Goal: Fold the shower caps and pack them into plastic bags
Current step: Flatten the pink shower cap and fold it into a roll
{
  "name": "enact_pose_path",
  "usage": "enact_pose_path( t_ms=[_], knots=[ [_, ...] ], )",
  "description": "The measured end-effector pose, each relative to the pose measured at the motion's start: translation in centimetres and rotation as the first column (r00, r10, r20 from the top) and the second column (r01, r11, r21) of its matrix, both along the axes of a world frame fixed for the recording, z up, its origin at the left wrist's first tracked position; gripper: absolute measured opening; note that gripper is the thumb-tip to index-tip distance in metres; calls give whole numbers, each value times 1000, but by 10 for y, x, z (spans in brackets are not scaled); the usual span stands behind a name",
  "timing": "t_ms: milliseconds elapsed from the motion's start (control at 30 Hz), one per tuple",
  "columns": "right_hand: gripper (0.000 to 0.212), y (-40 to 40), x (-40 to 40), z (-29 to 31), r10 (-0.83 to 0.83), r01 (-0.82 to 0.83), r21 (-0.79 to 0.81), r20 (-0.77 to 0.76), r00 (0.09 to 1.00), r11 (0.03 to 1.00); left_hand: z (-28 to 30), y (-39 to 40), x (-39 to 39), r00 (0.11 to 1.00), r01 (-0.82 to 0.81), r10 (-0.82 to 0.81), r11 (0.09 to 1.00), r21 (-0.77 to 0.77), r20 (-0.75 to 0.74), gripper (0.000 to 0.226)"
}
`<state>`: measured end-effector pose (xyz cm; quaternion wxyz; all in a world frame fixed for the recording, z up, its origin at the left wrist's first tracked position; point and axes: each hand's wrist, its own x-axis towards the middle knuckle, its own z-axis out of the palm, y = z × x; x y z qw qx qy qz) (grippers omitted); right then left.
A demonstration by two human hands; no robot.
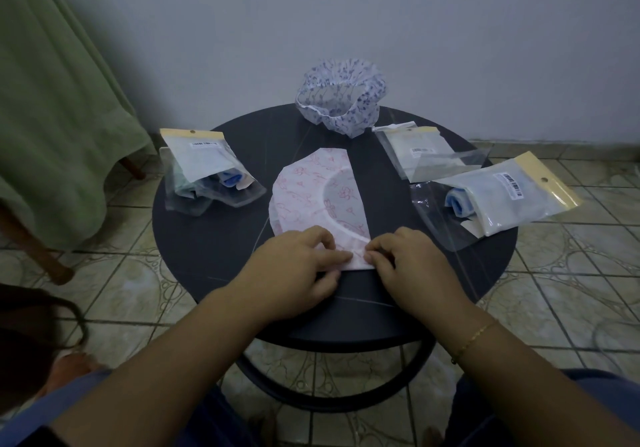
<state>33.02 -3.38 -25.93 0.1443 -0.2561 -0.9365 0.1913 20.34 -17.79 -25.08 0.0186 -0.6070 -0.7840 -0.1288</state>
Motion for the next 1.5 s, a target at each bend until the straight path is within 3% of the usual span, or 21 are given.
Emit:
enact_pose_path(
  t_ms=[100, 200, 333, 433, 500, 667, 767, 900, 1033, 1267, 1500],
  knots=[
    [21, 2, 1, -4, 44, -43, 68, -19, 999, 997, -5, 9, 4, 991, -73, 68, 997, -37, -119, 47],
    [24, 5, 4, -4, 128, -118, 145, -60, 990, 982, -1, 16, 5, 985, -29, 37, 998, 48, -168, 40],
    [45, 7, 8, -6, 296, -283, 159, -64, 953, 946, -5, 18, -1, 977, 24, 7, 989, 143, -212, 39],
    [49, 7, 6, -9, 320, -313, 149, -24, 947, 938, -5, 22, -4, 989, 55, -36, 990, 133, -146, 38],
    [40, 10, 2, -11, 312, -303, 155, -41, 949, 940, -3, 22, -6, 997, 50, -43, 992, 119, -66, 41],
    [23, 14, -5, -9, 271, -257, 119, -132, 953, 959, 4, 21, -10, 980, -57, 57, 998, -4, 192, 27],
    [17, 16, -8, -2, 248, -247, 19, -116, 962, 969, 8, 21, -10, 958, -90, 104, 994, -62, 267, 34],
    [20, 18, -9, 5, 185, -194, -87, -100, 978, 977, 16, 15, -14, 867, -176, 193, 981, -81, 459, 8],
    [22, 17, -13, 3, 43, -72, -248, -118, 992, 966, 12, 14, -20, 756, -328, 292, 944, -47, 586, 9],
    [21, 10, -26, -6, -136, 86, -343, -125, 983, 935, 4, 24, -22, 720, -461, 415, 885, -63, 556, 14],
    [21, 5, -29, -5, -135, 110, -211, -107, 985, 971, 2, 32, -22, 804, -493, 475, 869, -45, 358, 36]
  ],
)
